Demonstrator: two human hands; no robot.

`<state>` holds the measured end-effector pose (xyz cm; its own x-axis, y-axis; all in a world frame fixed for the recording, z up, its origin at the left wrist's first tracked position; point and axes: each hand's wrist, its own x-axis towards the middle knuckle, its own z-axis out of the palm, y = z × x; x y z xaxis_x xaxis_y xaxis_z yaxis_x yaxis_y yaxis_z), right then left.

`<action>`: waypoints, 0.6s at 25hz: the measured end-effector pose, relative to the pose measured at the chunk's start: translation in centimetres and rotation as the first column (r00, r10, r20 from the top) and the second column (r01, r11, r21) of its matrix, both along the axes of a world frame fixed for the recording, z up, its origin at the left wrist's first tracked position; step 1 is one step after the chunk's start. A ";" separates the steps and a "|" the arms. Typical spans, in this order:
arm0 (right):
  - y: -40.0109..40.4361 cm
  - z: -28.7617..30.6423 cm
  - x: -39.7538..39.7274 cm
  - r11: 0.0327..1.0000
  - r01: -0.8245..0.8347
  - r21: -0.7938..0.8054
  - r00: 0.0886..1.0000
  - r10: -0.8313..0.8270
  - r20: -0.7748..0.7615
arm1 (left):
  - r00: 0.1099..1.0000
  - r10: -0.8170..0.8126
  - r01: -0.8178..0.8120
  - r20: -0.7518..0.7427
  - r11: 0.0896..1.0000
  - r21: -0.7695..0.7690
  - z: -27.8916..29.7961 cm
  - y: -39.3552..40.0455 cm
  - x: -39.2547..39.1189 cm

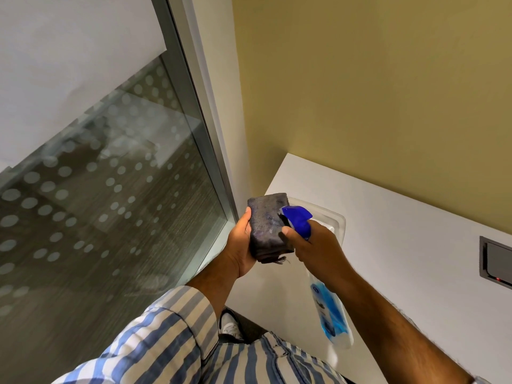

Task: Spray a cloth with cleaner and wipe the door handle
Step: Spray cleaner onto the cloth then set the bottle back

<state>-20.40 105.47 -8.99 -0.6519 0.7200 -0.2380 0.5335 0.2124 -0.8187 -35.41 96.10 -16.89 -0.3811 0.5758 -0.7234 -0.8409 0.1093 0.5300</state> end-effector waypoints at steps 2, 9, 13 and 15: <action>0.2 -0.4 0.3 1.000 0.011 0.003 1.000 -0.011 0.013 | 1.000 -0.003 0.003 0.002 1.000 0.000 -0.1 0.2 0.0; -1.0 -2.9 2.1 1.000 0.003 0.011 0.992 -0.004 0.122 | 1.000 0.000 0.000 -0.007 1.000 0.011 -0.1 0.4 -0.1; -1.9 -3.7 2.4 0.999 -0.037 -0.008 0.994 0.038 0.103 | 1.000 -0.006 0.007 -0.021 1.000 0.009 -0.1 0.6 -0.1; -2.4 -3.9 2.3 0.998 -0.068 -0.011 0.993 0.069 0.100 | 0.999 -0.005 0.005 -0.034 1.000 0.008 -0.2 0.6 -0.1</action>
<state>-18.15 103.06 -12.85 -0.6722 0.6724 -0.3099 0.5973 0.2451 -0.7637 -35.48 96.70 -17.06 -0.4025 0.5834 -0.7054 -0.8217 0.1093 0.5593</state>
